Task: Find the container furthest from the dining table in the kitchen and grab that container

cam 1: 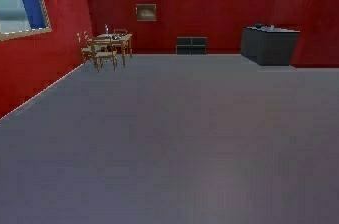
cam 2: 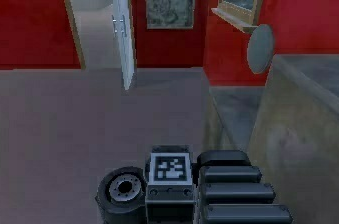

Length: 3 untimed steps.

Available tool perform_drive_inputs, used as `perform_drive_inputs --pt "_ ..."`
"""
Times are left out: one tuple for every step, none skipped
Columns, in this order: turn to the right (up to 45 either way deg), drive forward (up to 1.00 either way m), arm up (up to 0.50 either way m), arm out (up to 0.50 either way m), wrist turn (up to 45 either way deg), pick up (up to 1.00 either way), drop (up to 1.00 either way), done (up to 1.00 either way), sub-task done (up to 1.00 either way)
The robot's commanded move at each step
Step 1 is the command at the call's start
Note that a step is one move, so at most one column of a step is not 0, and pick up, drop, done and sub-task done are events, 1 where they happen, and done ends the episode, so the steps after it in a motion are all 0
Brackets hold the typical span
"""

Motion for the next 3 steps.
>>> perform_drive_inputs --pt "0.0 0.3 0.0 0.0 0.0 0.0 0.0 0.0 0.0" --pt "45.0 0.0 0.0 0.0 0.0 0.0 0.0 0.0 0.0" --pt "39.0 0.0 0.0 0.0 0.0 0.0 0.0 0.0 0.0"
